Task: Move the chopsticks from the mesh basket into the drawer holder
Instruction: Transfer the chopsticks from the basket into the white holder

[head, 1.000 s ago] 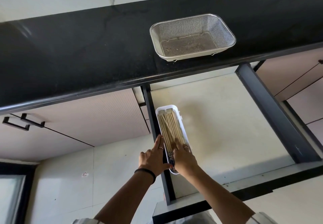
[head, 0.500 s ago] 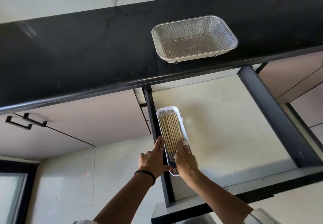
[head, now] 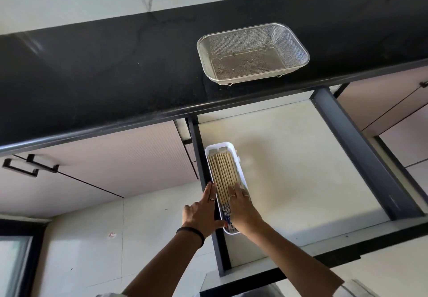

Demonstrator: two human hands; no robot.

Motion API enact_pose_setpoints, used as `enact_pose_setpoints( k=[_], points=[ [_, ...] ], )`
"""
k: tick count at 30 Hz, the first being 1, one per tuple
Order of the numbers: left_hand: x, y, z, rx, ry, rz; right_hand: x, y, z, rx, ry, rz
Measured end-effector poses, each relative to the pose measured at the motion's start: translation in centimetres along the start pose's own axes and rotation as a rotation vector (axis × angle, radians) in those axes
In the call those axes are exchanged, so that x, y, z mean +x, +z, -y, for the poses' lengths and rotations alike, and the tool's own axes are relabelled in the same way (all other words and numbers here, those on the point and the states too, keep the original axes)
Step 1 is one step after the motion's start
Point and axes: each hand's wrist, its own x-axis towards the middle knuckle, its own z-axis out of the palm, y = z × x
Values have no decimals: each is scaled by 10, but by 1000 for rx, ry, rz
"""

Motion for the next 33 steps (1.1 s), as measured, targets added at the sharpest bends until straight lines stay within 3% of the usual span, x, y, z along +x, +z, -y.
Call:
enact_pose_setpoints(
  k=[14,18,22,27,31,33],
  points=[
    [1,0,0,1,-2,8,2,-1,-6,109,-25,189],
    [0,-1,0,2,-1,9,-12,-4,-6,37,-153,171],
    [-1,-2,-1,8,0,13,-18,-2,0,-157,-111,307],
    [-1,-2,-1,13,-5,21,-13,-6,3,-143,-63,428],
    [0,-1,-1,14,-3,22,-14,-11,0,-29,-54,334],
    [0,-1,0,11,-5,19,-14,-12,-2,46,-38,202]
  ],
)
